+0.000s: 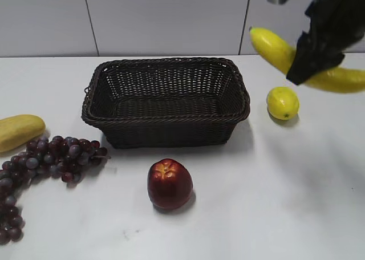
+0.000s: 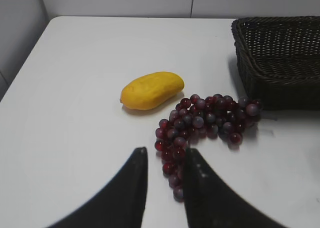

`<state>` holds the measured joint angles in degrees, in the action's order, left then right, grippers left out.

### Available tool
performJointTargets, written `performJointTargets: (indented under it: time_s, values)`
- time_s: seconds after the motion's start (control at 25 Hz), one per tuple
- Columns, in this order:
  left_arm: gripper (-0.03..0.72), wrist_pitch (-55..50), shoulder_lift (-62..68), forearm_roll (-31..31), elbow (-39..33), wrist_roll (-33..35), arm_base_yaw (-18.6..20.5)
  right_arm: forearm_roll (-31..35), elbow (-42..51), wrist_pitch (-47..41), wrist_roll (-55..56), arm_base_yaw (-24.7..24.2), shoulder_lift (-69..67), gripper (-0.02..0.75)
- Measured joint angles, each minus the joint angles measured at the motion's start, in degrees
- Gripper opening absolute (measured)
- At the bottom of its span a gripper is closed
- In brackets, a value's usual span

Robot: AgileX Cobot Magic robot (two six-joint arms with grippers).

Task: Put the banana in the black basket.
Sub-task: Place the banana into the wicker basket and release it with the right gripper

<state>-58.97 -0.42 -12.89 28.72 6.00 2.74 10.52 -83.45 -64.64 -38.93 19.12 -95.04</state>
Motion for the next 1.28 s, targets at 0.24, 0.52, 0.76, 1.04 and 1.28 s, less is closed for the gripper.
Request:
performJointTargets:
  time_s: [0.24,0.52,0.76,1.04,1.28]
  values:
    - [0.237,0.0,0.0,0.0,0.0,0.0,0.0,-1.22,-17.85,-4.42,-5.67,3.68,-11.8,0.314]
    - [0.237,0.0,0.0,0.0,0.0,0.0,0.0,-3.77,-33.84,-4.51,-14.17,12.4,-25.9,0.314]
    - [0.237,0.0,0.0,0.0,0.0,0.0,0.0,-2.67,-39.41,0.64,-15.61,16.55,-34.58,0.314]
    - [0.237,0.0,0.0,0.0,0.0,0.0,0.0,0.66,-39.67,4.08,-16.62,16.78,-41.44,0.314]
    - [0.237,0.0,0.0,0.0,0.0,0.0,0.0,0.65,-39.67,4.35,-16.57,16.78,-43.87,0.388]
